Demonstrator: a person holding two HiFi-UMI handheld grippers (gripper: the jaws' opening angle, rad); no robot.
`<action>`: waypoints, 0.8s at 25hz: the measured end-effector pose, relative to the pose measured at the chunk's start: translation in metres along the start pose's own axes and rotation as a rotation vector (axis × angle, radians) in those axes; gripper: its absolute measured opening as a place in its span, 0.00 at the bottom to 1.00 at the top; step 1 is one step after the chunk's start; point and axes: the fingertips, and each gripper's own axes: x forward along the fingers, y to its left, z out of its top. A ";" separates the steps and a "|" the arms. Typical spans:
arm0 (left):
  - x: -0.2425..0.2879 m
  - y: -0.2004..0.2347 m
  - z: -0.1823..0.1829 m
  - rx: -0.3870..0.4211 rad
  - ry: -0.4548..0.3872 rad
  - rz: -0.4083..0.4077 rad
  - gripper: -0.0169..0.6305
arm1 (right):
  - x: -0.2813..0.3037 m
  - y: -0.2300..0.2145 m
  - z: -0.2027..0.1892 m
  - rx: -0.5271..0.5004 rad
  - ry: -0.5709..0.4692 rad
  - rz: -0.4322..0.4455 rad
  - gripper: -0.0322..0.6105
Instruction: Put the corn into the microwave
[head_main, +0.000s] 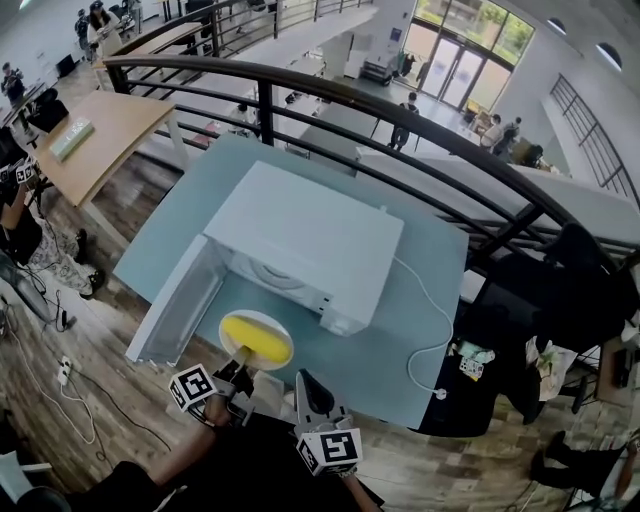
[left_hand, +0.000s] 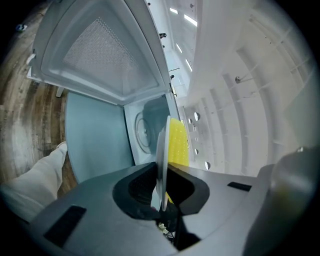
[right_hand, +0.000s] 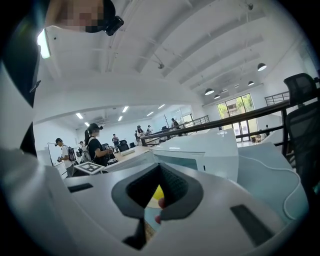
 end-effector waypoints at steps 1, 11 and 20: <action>0.003 0.000 0.002 -0.001 -0.001 0.002 0.07 | 0.002 -0.002 0.000 0.000 0.003 -0.005 0.06; 0.032 0.019 0.013 -0.028 -0.011 0.019 0.07 | 0.023 -0.003 -0.009 -0.026 0.072 0.026 0.06; 0.064 0.035 0.020 -0.071 -0.018 0.029 0.07 | 0.046 -0.010 -0.011 -0.049 0.124 0.048 0.06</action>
